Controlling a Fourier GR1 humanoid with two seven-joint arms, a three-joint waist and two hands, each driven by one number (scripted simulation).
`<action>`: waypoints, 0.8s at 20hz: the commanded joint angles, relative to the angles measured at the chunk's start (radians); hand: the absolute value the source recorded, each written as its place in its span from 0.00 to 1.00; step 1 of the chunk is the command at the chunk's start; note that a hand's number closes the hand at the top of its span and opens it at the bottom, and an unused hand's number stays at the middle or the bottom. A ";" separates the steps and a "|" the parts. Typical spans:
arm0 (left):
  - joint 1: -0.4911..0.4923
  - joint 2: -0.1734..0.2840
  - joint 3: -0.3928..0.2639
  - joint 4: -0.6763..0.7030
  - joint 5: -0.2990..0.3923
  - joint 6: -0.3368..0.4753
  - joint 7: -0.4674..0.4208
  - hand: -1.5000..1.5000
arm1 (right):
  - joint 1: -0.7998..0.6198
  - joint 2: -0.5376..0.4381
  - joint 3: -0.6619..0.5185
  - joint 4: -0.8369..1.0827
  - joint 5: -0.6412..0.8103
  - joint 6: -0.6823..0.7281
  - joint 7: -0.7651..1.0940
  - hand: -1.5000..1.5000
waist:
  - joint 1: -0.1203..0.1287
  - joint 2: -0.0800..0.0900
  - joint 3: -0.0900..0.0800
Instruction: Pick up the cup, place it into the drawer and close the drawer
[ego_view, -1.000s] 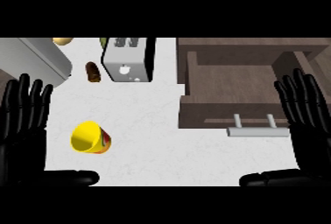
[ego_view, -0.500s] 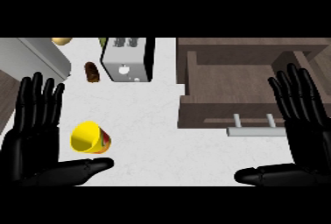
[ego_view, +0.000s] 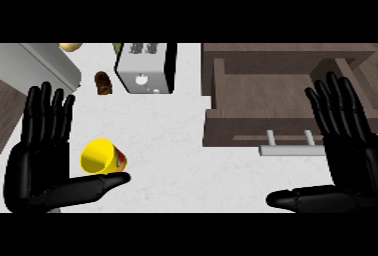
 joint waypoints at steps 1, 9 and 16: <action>0.063 -0.006 -0.019 0.003 -0.023 0.002 -0.032 0.00 | -0.075 -0.028 -0.072 0.089 -0.057 0.033 -0.021 0.00 | 0.003 0.000 0.000; 0.033 0.019 0.057 0.047 0.033 -0.003 0.019 0.00 | -0.026 -0.002 -0.038 0.107 -0.004 0.027 -0.082 0.00 | 0.002 0.001 0.000; 0.094 0.004 0.074 0.179 0.012 -0.016 -0.127 0.00 | -0.069 -0.012 -0.031 0.050 0.012 0.007 0.001 0.00 | 0.002 0.000 0.000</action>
